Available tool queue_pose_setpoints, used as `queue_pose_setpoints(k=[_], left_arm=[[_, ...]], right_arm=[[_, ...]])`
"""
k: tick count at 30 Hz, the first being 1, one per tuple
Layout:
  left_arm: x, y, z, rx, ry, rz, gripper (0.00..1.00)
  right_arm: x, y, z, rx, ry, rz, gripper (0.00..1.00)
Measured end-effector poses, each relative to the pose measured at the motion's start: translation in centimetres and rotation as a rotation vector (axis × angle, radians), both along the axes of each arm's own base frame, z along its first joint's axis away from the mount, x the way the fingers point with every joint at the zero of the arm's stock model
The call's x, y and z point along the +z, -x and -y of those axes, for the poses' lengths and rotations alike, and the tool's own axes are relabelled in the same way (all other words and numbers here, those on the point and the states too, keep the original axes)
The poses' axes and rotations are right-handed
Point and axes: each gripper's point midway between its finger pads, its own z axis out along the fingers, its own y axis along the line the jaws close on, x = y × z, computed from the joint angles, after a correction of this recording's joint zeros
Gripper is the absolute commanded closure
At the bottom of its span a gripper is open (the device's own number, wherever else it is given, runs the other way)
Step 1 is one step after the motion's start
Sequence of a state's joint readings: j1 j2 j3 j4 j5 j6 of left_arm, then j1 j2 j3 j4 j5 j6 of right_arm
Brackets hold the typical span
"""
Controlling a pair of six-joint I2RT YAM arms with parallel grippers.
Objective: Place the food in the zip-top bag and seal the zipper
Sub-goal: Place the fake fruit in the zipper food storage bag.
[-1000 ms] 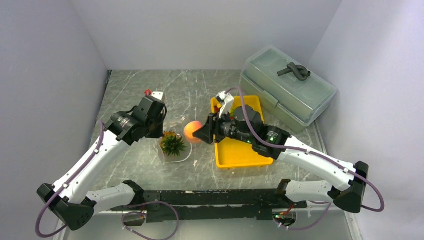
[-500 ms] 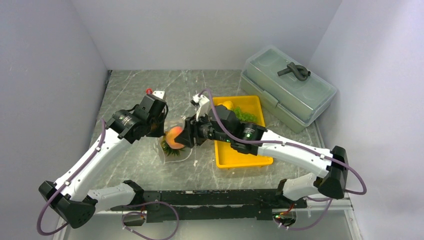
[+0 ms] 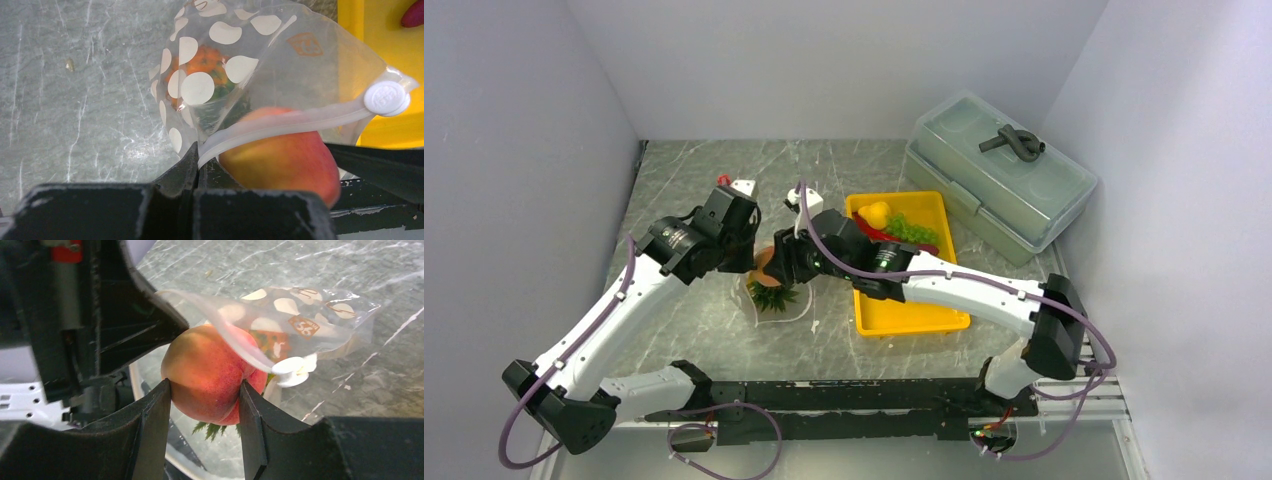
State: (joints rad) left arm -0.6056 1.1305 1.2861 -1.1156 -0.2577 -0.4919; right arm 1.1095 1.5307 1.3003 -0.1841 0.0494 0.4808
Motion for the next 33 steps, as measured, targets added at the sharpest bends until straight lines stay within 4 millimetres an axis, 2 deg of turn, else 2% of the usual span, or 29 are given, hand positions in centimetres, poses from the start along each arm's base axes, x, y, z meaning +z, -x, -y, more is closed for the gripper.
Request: queue_pose_setpoints(k=[18,22,27,32,33], left_arm=[[-0.5,0.2,0.7,-0.020,0.010,-0.041,1.00],[-0.3,0.3,0.8,-0.024,0.016,-0.041,1.00],[0.2,0.2,0.9,-0.028,0.025,-0.035,1.00],[0.4,0.3,1.1,-0.034,0.032,-0.040,1.00],[0.4,0.3,1.1,-0.034,0.032,-0.039,1.00]], right_arm=[[-3.0,-4.8,-0.6,-0.211,0.052,0.082,1.00],[-2.9,-5.5,-1.1,-0.233,0.031,0.100,1.00],[-2.0,-6.3,-1.6,-0.267,-0.012,0.129,0.95],[-4.0,-7.2,-2.2,-0.301,0.009,0.134,0.90],[-4.4,-7.4,-2.3,-0.307,0.015,0.133,0.86]])
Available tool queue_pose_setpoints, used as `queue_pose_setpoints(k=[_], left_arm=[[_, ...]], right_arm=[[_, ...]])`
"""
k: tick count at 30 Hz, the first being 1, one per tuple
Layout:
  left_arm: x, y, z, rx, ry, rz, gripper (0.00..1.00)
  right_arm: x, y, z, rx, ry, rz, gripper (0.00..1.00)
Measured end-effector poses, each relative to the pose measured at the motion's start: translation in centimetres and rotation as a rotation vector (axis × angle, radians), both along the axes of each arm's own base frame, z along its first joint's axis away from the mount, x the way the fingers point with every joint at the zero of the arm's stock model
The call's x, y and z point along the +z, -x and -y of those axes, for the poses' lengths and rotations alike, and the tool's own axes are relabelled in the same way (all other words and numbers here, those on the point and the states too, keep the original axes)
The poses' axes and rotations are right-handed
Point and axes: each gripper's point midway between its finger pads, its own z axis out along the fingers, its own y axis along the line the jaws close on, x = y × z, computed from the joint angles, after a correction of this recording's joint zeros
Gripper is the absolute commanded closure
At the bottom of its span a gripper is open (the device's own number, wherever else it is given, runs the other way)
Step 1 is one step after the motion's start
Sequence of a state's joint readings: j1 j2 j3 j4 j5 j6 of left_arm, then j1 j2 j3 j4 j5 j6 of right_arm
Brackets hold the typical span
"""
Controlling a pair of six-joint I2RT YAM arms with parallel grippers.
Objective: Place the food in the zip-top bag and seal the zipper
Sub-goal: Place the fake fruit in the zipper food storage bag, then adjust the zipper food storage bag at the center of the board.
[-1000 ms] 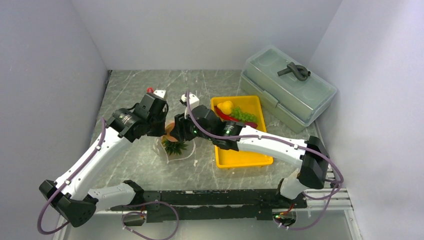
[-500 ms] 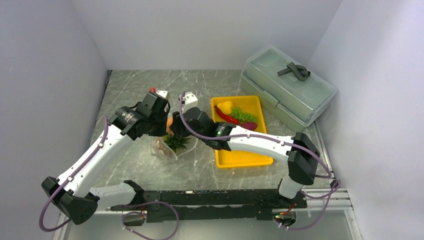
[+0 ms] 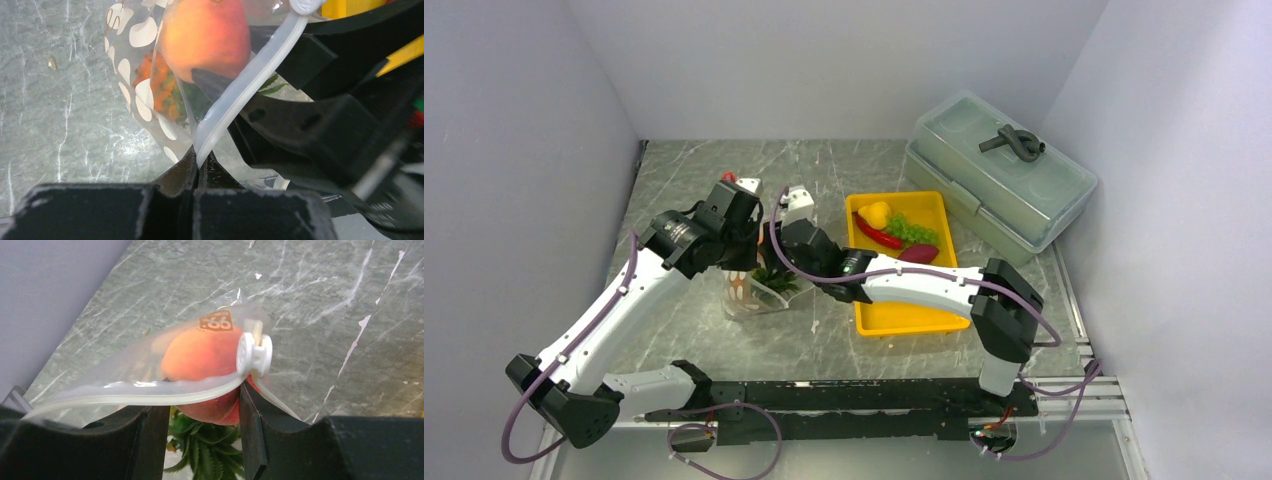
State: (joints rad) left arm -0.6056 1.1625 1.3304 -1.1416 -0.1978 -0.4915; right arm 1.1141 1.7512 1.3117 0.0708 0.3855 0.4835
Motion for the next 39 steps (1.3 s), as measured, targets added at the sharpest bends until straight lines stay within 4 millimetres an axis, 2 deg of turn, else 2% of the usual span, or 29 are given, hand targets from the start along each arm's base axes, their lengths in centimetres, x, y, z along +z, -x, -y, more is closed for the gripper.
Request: queue_pose_setpoints(k=[3,6,13,19,23,28,34,39], left_arm=[[0.1,0.0,0.1,-0.003,0.005,-0.001,1.00],[0.3,0.0,0.2,-0.005,0.011,0.001,1.00],[0.3,0.1,0.1,-0.005,0.008,-0.002,1.00],[0.3,0.1,0.1,-0.005,0.008,-0.002,1.00],[0.3,0.1,0.1,-0.003,0.006,-0.001,0.98],[0.6,0.1,-0.5,0.013,-0.016,0.008,0.97],[1.3,-0.3,-1.1,0.036,-0.046,0.027,0.98],[1.6,-0.5,-1.4,0.046,-0.056,0.037,0.98]], right_arm=[[-1.0,-0.3,-0.3,-0.010,0.005,-0.009,0.65],[-1.9,-0.4,-0.6,-0.015,0.010,-0.021,0.49],[-2.2,-0.4,-0.7,-0.022,0.001,-0.028,0.30],[-1.9,-0.5,-0.6,-0.028,-0.003,-0.023,0.25],[-1.0,-0.3,-0.2,-0.027,-0.018,-0.015,0.25],[2.2,0.3,1.3,-0.020,-0.048,0.017,0.26],[6.8,1.6,4.0,-0.014,-0.073,0.051,0.26],[7.8,2.7,6.7,-0.024,-0.045,0.045,0.26]])
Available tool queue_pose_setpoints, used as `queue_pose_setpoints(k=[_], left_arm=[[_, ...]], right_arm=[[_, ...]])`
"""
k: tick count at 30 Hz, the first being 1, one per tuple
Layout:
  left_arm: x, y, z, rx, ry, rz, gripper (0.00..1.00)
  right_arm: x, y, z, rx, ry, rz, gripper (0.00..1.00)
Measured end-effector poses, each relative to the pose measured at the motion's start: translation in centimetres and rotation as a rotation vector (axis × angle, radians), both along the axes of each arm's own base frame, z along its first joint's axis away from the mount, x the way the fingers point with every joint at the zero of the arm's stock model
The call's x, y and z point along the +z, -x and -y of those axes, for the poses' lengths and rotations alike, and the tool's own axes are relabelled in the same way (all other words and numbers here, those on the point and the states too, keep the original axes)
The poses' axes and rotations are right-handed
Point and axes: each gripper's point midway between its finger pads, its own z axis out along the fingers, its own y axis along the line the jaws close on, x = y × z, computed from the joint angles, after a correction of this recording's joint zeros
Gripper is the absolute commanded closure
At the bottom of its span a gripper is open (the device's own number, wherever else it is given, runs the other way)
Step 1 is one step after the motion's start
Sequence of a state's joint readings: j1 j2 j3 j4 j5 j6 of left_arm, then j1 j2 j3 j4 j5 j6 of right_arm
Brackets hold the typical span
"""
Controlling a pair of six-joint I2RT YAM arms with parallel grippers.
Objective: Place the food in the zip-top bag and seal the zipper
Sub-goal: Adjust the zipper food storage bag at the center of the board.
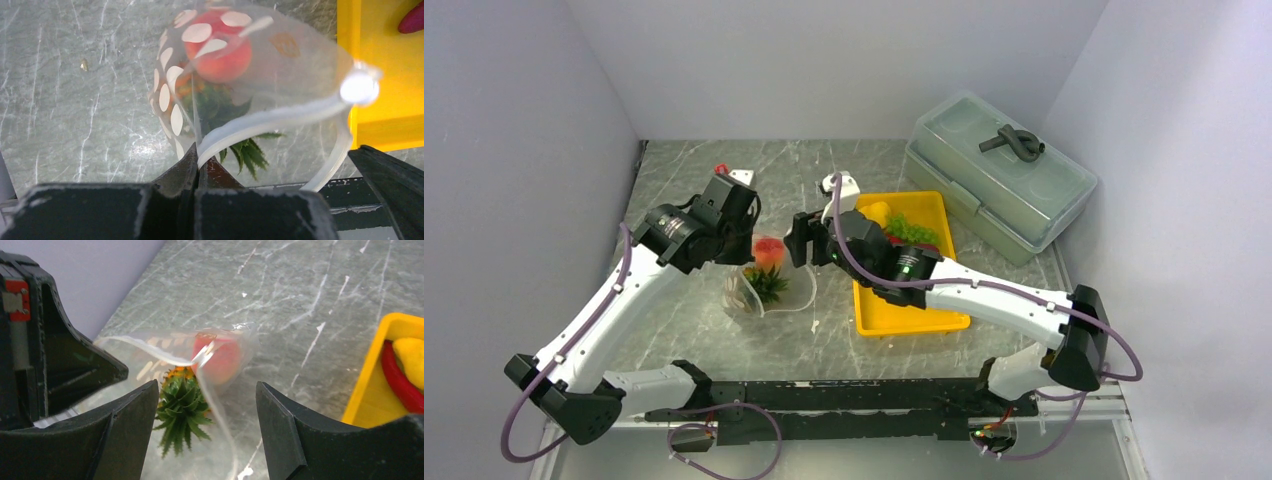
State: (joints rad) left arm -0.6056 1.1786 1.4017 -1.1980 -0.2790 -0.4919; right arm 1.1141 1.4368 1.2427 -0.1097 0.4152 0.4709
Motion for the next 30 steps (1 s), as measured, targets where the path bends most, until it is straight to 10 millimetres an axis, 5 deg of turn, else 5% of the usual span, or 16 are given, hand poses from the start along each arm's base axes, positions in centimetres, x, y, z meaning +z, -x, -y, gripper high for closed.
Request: queue_pose_setpoints(k=[5,21,26,30], left_arm=[[0.3,-0.2,0.1,0.002,0.001,0.005,0.99],[0.0,-0.3,0.3,0.002,-0.002,-0.008,0.98],[0.0,-0.3,0.5,-0.004,0.004,-0.015,0.98],[0.0,-0.4,0.5,-0.005,0.005,-0.014,0.98]], right_arm=[[-1.1,0.9,1.4,0.004,0.050,-0.035,0.27],[-7.9,4.5,1.4,0.090,0.074,-0.268,0.38],[-9.3,4.3,0.4,0.081,0.088,-0.309,0.64],[-10.1,3.9,-0.9,0.085,0.105,-0.337,1.00]])
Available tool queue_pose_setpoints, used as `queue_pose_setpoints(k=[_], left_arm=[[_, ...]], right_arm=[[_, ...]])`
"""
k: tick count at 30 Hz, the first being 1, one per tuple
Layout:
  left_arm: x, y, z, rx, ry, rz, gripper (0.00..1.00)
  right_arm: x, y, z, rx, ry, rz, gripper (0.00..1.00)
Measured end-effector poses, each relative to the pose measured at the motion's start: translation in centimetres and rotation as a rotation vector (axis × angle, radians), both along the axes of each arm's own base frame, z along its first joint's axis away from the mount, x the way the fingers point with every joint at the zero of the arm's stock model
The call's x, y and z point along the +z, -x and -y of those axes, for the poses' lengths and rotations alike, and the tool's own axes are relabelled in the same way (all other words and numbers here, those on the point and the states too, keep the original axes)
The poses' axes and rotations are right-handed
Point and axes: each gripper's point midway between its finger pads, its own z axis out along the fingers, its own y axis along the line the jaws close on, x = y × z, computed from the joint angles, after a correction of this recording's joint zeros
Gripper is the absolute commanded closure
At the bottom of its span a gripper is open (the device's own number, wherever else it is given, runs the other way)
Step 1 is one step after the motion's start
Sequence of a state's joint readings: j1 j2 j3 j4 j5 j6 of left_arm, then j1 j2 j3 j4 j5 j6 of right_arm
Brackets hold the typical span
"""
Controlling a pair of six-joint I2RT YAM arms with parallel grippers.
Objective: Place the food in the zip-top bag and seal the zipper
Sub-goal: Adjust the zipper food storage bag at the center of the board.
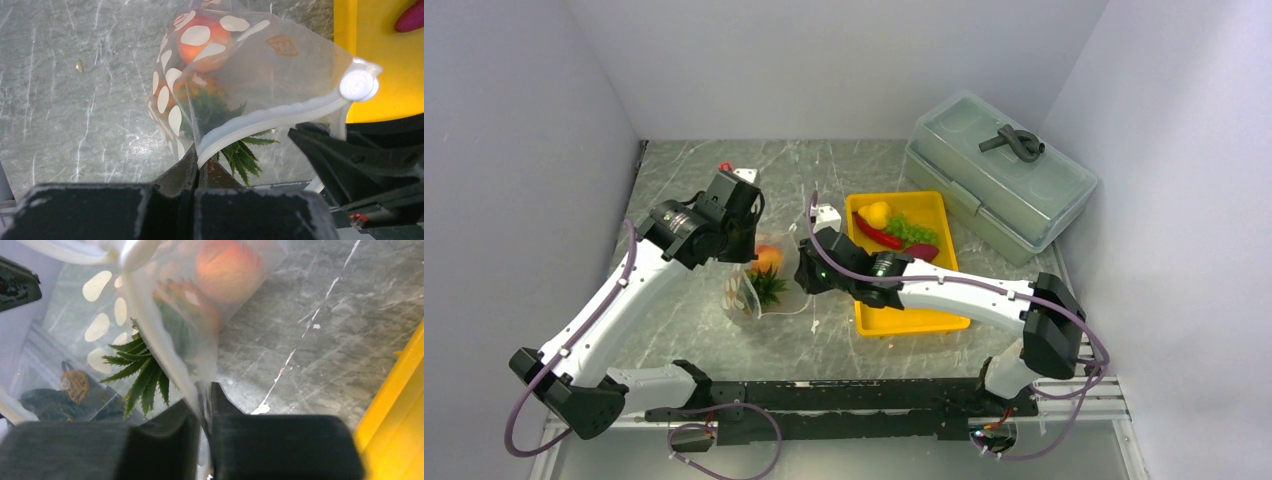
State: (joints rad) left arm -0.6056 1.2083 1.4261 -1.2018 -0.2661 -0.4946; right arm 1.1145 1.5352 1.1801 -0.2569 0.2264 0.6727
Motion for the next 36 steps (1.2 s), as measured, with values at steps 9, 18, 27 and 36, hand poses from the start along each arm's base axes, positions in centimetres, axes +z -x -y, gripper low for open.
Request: queue_pose_setpoints(k=[9,18,27,36], left_arm=[[2.5,-0.1,-0.4,-0.002,-0.006,0.033,0.94],[3.8,-1.1,-2.0,0.017,-0.092,0.101,0.96],[3.1,-1.5,-2.7,0.018,-0.147,0.103,0.97],[-0.7,-0.8,-2.2,-0.010,-0.157,0.024,1.00]], right_arm=[[6.2,-1.4,-1.3,0.002,-0.041,0.086,1.00],[6.8,-2.1,-0.3,-0.027,-0.037,0.109,1.00],[4.4,-1.8,-0.1,-0.033,-0.008,0.069,1.00],[-1.0,-0.8,0.9,-0.037,0.074,-0.019,0.93]])
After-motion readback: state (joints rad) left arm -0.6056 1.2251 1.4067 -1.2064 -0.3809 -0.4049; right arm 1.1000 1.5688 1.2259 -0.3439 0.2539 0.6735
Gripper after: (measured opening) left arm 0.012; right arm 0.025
